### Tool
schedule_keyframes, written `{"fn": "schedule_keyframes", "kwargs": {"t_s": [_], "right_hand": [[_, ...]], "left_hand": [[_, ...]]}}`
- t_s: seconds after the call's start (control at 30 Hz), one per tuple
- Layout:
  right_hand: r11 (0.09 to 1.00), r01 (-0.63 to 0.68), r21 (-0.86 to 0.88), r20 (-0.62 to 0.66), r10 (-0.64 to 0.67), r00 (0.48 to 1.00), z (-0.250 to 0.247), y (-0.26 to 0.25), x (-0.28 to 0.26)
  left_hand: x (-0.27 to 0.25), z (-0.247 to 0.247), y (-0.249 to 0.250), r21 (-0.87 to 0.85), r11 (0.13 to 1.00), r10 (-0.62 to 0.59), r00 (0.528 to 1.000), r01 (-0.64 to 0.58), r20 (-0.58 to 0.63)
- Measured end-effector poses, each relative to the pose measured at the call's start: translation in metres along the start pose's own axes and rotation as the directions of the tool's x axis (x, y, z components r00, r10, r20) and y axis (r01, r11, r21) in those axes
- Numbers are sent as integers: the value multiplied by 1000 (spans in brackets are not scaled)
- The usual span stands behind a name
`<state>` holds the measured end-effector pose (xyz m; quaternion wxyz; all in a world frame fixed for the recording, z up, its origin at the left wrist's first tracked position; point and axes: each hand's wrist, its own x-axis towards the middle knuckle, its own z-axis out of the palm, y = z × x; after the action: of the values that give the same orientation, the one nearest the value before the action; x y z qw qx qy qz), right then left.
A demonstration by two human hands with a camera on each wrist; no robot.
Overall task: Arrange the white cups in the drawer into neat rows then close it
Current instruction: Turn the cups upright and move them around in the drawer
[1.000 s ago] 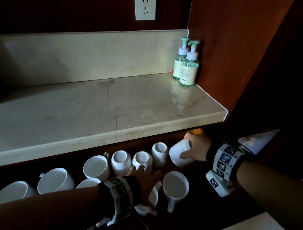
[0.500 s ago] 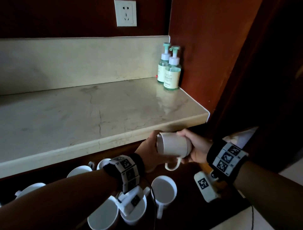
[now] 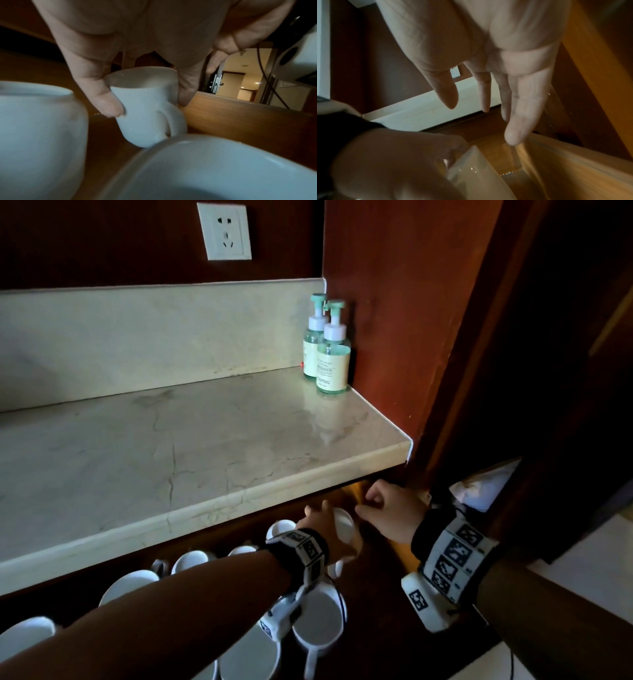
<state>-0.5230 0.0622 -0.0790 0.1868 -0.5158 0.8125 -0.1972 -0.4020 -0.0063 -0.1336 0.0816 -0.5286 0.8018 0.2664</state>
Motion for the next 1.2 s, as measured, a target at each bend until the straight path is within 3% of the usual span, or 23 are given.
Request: {"fn": "schedule_keyframes", "kwargs": {"t_s": [0.47,0.7,0.9,1.03,1.2], "right_hand": [[999,27,31,16,-28,999,1,5,4],[1000,10,12,76,-11,997,14,11,11],[995,75,-68,95,-68,993,25,-5,18],[985,140,-103,97,-130,987,31,-24,22],[971,192,-142,138,-173,975,43,-42,15]], "left_hand": [[17,6,27,204,979,5,993,-30,122],[30,17,21,351,917,117,968,-192,224],[21,-1,-25,349,933,77,996,-90,53],[23,-9,-58,349,937,-46,994,7,104],[26,-4,-67,361,933,-59,983,-7,173]]}}
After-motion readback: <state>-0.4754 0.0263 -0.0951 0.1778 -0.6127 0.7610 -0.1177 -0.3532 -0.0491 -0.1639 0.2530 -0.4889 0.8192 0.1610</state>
